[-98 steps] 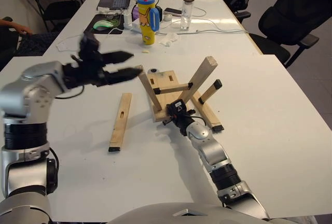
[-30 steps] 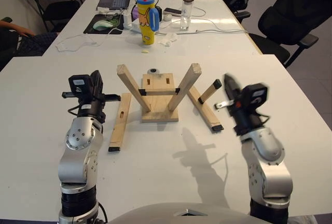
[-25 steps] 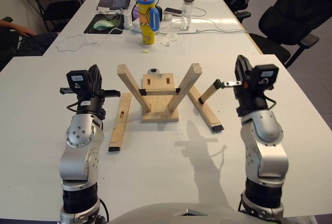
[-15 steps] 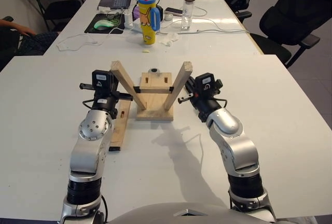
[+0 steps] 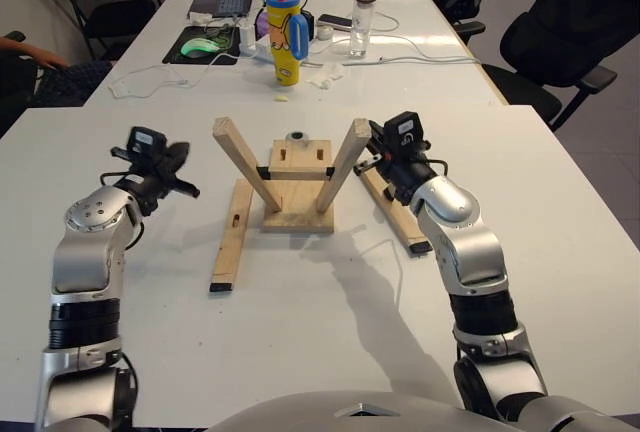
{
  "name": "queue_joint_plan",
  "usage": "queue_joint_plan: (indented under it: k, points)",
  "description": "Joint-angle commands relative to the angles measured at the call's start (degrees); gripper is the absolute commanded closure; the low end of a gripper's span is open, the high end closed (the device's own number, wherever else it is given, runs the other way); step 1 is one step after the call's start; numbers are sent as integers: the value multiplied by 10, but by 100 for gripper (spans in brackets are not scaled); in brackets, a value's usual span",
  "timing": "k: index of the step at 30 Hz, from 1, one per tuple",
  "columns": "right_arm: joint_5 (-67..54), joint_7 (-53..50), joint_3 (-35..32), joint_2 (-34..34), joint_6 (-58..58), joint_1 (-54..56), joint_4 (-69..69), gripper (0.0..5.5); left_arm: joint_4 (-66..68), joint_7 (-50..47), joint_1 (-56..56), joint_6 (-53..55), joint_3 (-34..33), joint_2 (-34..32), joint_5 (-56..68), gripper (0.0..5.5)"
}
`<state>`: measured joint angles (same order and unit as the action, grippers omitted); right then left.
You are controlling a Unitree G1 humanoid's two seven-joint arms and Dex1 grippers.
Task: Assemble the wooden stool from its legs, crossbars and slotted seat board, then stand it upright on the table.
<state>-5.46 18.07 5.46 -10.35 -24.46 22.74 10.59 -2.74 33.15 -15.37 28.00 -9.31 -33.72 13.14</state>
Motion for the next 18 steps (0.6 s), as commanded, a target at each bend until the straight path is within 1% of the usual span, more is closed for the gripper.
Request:
queue_joint_plan:
  k: [1,4,8,13,18]
  points:
    - [-29,108,17,-31,68,35,-54,550,2,243,39,36,74,-158,29,548]
    - [-50,195,49,-48,100,28,-39,550,-6,311,61,62,88,-202,41,548]
    - [-66,254,82,-56,114,18,-14,550,-16,334,73,81,102,-211,49,548]
    - [-69,278,127,-48,99,12,27,550,-42,332,81,104,108,-197,67,548]
    - [-62,259,187,-11,57,20,64,550,-57,323,89,111,115,-189,73,548]
